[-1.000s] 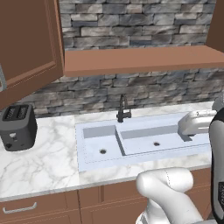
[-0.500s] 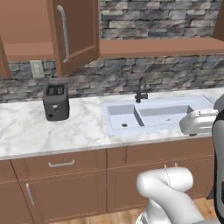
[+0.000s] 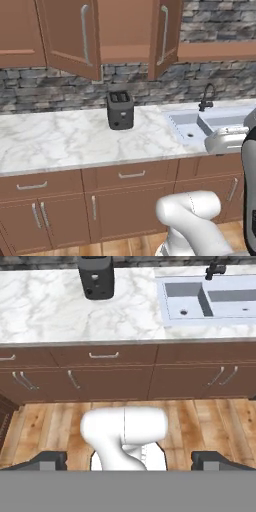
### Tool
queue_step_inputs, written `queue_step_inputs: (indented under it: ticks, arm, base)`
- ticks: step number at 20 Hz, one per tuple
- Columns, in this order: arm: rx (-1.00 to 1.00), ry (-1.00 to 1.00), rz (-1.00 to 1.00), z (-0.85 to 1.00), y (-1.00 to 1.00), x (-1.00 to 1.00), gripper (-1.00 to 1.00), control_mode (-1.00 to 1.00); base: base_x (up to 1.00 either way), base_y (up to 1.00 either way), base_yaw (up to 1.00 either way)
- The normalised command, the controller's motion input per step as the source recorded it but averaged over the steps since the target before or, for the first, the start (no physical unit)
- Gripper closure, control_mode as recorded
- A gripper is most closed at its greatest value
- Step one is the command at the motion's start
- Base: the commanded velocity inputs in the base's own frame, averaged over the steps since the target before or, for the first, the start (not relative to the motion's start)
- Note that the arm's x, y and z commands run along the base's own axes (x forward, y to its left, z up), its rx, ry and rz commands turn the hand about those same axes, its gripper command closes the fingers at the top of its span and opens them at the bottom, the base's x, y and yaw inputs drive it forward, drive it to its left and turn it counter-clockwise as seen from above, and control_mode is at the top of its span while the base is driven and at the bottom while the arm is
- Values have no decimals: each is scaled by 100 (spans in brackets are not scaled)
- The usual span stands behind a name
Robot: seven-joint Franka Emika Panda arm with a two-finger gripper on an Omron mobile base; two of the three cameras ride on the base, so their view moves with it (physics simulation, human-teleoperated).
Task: Close all open cabinet doors.
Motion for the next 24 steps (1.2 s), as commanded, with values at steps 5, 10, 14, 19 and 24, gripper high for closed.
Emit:
queue_step_inputs:
  ticks: [5, 10, 14, 19, 24]
  arm:
    - [0, 0, 0, 0, 0, 0, -100, 100]
    - [0, 0, 0, 0, 0, 0, -100, 100]
    - [0, 0, 0, 0, 0, 0, -100, 100]
    - [0, 0, 0, 0, 0, 0, -100, 100]
    - [0, 0, 0, 0, 0, 0, -100, 100]
  base:
    - [29, 92, 0]
    - [30, 11, 0]
    - [45, -28, 0]
    - [49, -33, -8]
    - [35, -33, -12]
